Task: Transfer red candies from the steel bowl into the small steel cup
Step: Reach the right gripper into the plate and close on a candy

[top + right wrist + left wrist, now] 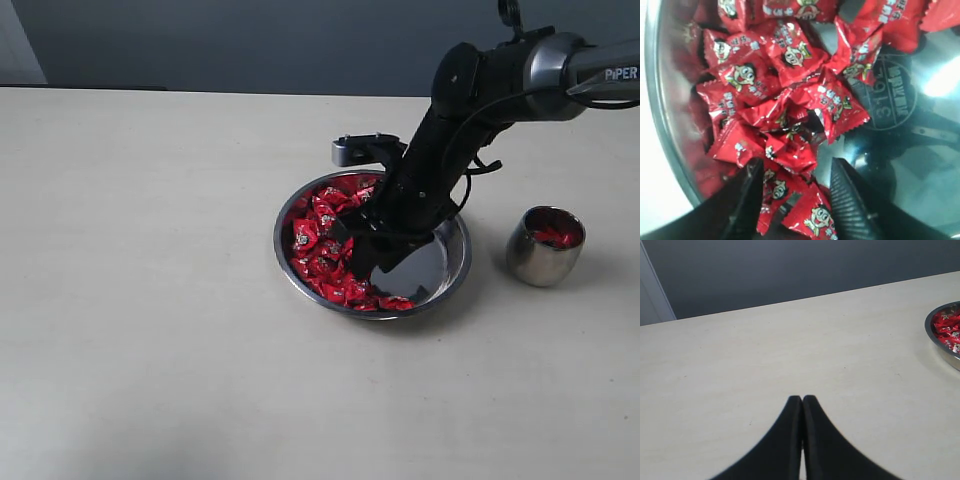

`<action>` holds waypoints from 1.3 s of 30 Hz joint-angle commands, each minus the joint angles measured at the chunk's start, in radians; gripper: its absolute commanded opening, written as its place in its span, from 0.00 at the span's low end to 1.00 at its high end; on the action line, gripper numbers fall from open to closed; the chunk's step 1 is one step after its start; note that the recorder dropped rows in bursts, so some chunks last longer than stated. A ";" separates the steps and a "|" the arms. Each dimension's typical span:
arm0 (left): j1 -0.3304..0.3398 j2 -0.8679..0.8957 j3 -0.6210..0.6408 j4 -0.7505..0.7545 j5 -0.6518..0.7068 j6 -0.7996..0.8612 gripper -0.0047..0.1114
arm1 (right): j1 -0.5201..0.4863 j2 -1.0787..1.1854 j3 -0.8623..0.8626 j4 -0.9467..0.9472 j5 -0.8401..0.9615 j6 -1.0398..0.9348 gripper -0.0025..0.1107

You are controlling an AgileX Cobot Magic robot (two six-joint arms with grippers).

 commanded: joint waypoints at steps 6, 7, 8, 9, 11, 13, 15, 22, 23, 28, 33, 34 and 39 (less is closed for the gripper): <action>-0.011 -0.004 -0.001 0.002 -0.005 -0.006 0.04 | 0.037 0.034 0.001 0.010 0.035 -0.032 0.39; -0.011 -0.004 -0.001 0.002 -0.005 -0.006 0.04 | 0.044 0.039 0.001 0.010 0.033 -0.042 0.39; -0.011 -0.004 -0.001 0.002 -0.005 -0.006 0.04 | 0.046 0.046 0.001 0.010 0.022 -0.042 0.39; -0.011 -0.004 -0.001 0.002 -0.005 -0.006 0.04 | 0.046 0.046 0.001 0.010 0.015 -0.042 0.39; -0.011 -0.004 -0.001 0.002 -0.005 -0.006 0.04 | 0.046 0.046 0.001 0.007 0.016 -0.042 0.39; -0.011 -0.004 -0.001 0.002 -0.005 -0.006 0.04 | 0.046 0.046 0.001 -0.012 0.013 -0.042 0.37; -0.011 -0.004 -0.001 0.002 -0.005 -0.006 0.04 | 0.046 0.046 0.001 -0.023 0.005 -0.042 0.23; -0.011 -0.004 -0.001 0.002 -0.005 -0.006 0.04 | 0.046 0.046 0.001 -0.035 -0.009 -0.042 0.06; -0.011 -0.004 -0.001 0.002 -0.005 -0.006 0.04 | 0.046 0.046 0.001 -0.038 -0.009 -0.042 0.06; -0.011 -0.004 -0.001 0.002 -0.005 -0.006 0.04 | 0.046 0.027 0.001 -0.045 -0.013 -0.042 0.06; -0.011 -0.004 -0.001 0.002 -0.005 -0.006 0.04 | 0.046 -0.024 0.001 -0.088 -0.022 -0.042 0.06; -0.011 -0.004 -0.001 0.002 -0.005 -0.006 0.04 | 0.046 -0.028 0.001 -0.099 -0.025 -0.040 0.06; -0.011 -0.004 -0.001 0.002 -0.005 -0.006 0.04 | 0.046 -0.040 0.001 -0.133 -0.027 -0.016 0.06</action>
